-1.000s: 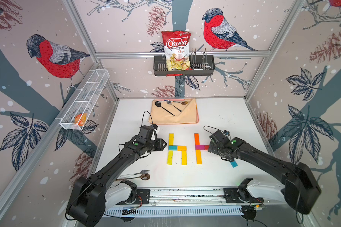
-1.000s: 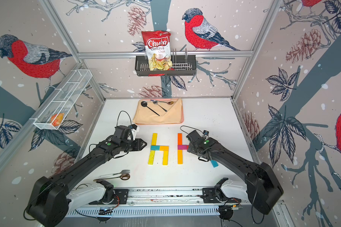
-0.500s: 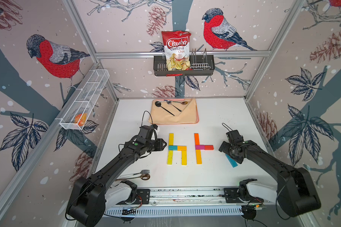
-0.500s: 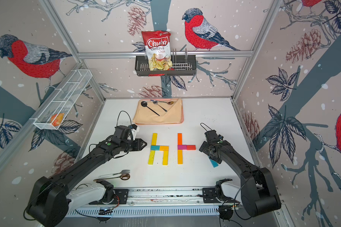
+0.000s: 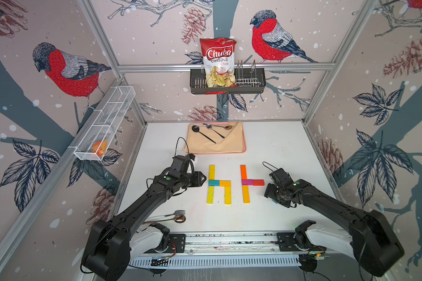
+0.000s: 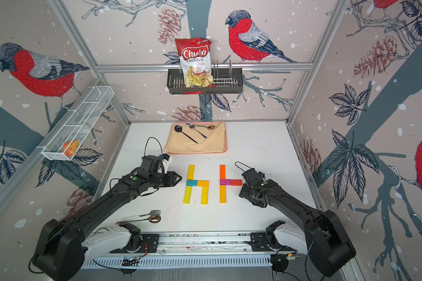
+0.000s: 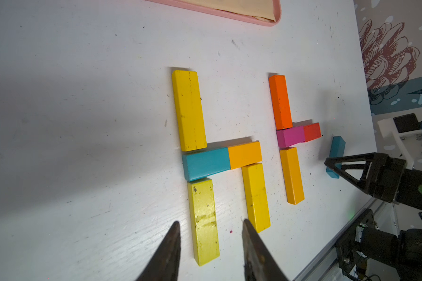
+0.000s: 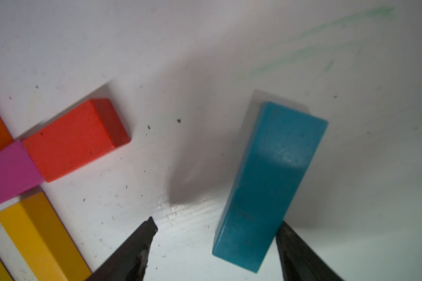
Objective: Assemble the letter h with building blocks
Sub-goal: Pick up the building block from the center of the board.
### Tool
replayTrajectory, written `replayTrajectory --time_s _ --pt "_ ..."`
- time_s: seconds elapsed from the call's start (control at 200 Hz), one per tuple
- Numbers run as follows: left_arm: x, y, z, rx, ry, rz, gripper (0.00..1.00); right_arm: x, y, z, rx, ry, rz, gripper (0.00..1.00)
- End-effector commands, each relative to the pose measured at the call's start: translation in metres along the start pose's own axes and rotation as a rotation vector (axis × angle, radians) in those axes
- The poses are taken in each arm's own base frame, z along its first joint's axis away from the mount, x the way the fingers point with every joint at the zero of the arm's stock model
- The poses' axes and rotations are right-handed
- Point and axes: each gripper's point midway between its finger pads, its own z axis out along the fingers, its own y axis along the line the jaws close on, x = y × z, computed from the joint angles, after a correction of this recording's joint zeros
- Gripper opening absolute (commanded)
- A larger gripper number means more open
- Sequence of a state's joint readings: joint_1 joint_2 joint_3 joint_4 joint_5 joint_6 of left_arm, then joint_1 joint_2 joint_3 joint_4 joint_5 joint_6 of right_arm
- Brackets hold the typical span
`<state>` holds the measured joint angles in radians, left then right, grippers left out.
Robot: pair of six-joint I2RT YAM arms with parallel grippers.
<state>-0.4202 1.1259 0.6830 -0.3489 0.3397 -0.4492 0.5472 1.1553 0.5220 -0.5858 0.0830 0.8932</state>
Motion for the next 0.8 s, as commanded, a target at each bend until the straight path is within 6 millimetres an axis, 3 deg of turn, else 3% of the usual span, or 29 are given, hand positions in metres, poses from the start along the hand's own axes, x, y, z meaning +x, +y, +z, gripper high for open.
replayTrajectory --time_s 0.0,0.345,0.47,0.555,0.72,0.795 --pt "-0.003 -0.003 -0.001 0.011 -0.011 0.002 0.41 0.003 -0.018 0.005 0.081 -0.009 0.042 0.75" --pt "-0.003 -0.002 0.000 0.009 -0.008 0.000 0.41 -0.017 -0.034 0.012 0.197 -0.042 0.054 0.56" --pt "-0.003 -0.002 0.000 0.008 -0.009 0.001 0.41 -0.017 -0.039 0.016 0.252 -0.030 0.023 0.37" --pt "-0.003 -0.002 -0.001 0.010 -0.011 0.001 0.41 -0.008 -0.027 0.016 0.252 -0.020 -0.044 0.30" --pt "-0.003 -0.003 0.000 0.011 -0.011 0.002 0.41 0.029 0.014 0.012 0.220 0.030 -0.281 0.30" --pt "-0.003 -0.002 0.000 0.011 -0.010 0.000 0.41 0.037 0.028 0.010 0.211 0.040 -0.354 0.31"
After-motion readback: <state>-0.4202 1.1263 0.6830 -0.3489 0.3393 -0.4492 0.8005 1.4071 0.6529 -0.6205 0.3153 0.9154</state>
